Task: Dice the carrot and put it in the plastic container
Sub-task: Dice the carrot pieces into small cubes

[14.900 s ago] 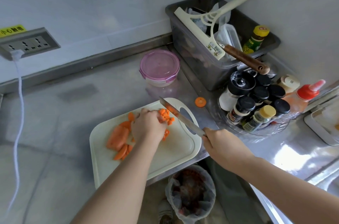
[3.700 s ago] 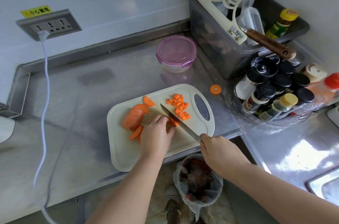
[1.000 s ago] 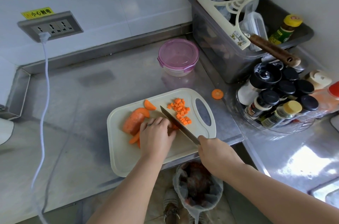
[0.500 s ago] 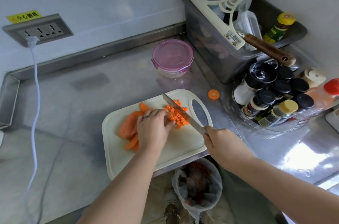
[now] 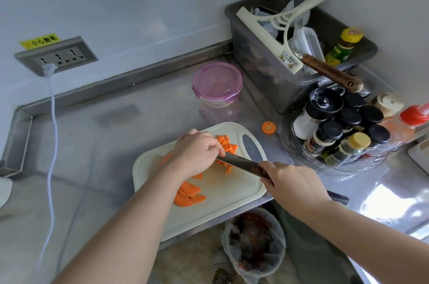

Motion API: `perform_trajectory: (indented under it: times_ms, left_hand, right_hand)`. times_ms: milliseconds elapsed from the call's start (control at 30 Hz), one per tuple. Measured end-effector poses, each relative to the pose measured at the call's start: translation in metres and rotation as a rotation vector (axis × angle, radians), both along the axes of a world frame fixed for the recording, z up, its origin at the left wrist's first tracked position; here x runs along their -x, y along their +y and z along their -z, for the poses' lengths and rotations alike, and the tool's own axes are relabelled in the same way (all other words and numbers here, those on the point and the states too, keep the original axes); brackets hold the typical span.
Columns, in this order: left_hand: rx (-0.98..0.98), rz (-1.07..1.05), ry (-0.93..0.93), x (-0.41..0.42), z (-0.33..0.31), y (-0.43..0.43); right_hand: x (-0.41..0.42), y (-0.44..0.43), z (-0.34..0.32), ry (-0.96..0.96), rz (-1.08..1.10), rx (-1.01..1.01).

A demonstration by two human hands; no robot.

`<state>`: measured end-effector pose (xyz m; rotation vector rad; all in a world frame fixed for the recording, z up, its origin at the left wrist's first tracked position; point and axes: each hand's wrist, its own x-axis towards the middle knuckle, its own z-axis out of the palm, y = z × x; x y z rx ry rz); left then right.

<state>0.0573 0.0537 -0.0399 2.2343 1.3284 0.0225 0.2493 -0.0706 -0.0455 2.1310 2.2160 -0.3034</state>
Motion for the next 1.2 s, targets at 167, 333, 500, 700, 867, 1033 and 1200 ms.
perform_trajectory:
  times_ms: [167,333,500,700,867,1033,1200]
  left_hand:
    - [0.007,0.028,0.114,-0.01,0.013,0.007]
    - [-0.098,-0.078,-0.007,-0.003,0.014,0.01]
    - [-0.174,-0.508,-0.311,0.029,0.013,-0.001]
    - [-0.111,-0.494,-0.152,0.056,0.041,-0.027]
    - [-0.135,-0.403,-0.115,0.065,0.046,-0.031]
    - [-0.107,-0.281,0.001,0.078,0.044,-0.03]
    - [-0.19,-0.304,0.07,0.072,0.031,-0.012]
  right_hand:
    - [-0.001,-0.001,0.001,-0.004,-0.009,-0.005]
    - [-0.002,-0.002,-0.002,0.056,0.04,0.051]
    - [-0.006,-0.005,0.0,0.365,0.158,0.21]
    - [0.009,-0.006,0.013,0.4,0.151,0.334]
    - [0.021,0.006,0.017,0.398,0.204,0.312]
    - [0.027,0.013,0.009,0.49,0.233,0.277]
    - [0.026,0.019,-0.001,0.569,0.261,0.225]
